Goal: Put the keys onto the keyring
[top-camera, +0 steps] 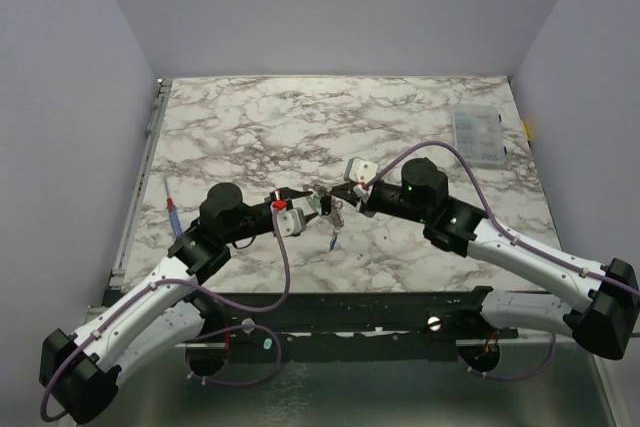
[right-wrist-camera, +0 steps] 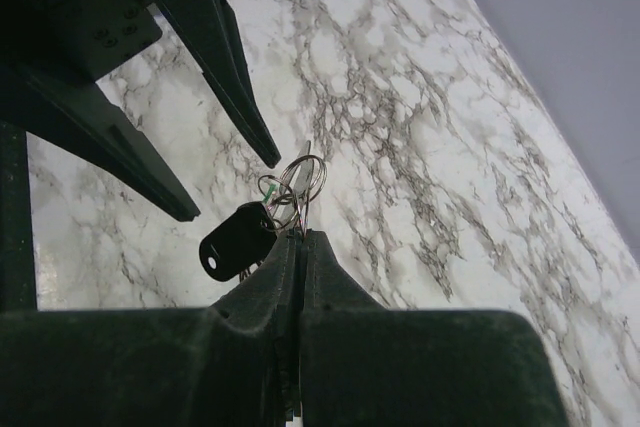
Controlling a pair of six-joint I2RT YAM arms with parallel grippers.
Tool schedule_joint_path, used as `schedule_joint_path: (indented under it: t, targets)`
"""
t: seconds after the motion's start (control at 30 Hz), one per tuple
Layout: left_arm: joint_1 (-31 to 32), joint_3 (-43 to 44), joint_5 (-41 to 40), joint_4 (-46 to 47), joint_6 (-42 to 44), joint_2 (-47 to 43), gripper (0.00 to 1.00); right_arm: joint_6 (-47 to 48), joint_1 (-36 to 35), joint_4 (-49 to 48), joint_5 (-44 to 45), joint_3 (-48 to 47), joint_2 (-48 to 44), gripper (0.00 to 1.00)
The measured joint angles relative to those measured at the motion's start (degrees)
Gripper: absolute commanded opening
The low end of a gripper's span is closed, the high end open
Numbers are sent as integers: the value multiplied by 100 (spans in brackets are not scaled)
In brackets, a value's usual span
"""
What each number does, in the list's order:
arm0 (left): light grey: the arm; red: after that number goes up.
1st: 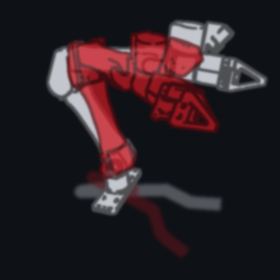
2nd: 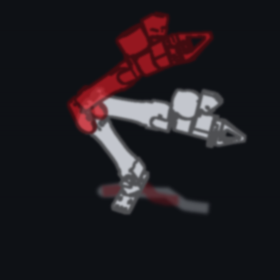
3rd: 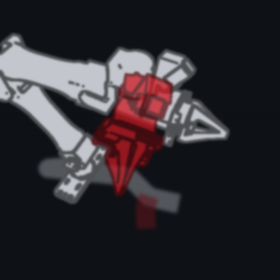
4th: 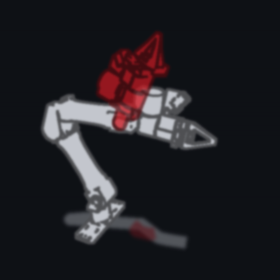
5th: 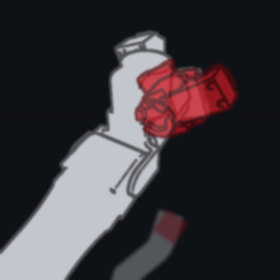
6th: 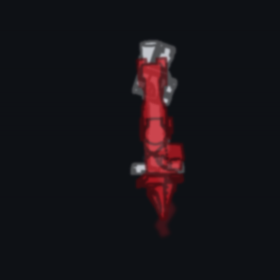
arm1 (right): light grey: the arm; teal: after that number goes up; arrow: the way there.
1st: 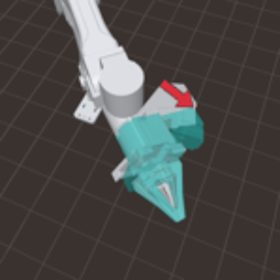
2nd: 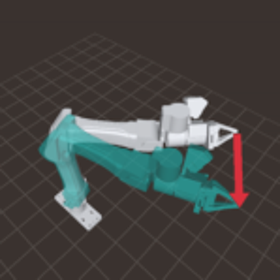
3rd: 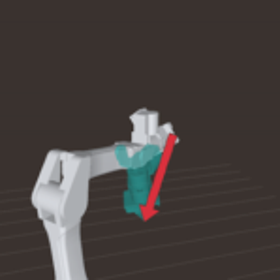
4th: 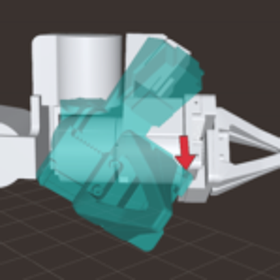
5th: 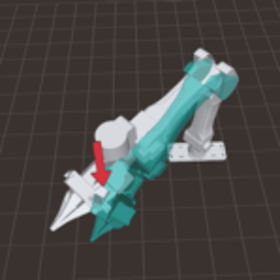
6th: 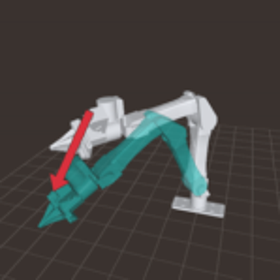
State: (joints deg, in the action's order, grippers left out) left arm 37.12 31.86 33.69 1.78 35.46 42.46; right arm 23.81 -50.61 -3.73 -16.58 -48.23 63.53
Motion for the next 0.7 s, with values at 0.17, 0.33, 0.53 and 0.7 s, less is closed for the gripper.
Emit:
schedule_joint_path:
  t: [0.17, 0.33, 0.53, 0.7]
  targets:
    - [0, -125, -385, 330, -409, 212, 48, -59, 0, -210, 142, 72, -24, 1]
    - [0, -229, -463, 719, -855, 271, 39, -136, 0, -393, 249, 160, -66, 0]
    - [0, -236, -457, 1060, -1226, 409, 39, -212, 2, -588, 369, 173, -68, 1]
    - [0, -240, -459, 1226, -1480, 525, 47, -278, 2, -695, 417, 175, -68, 0]
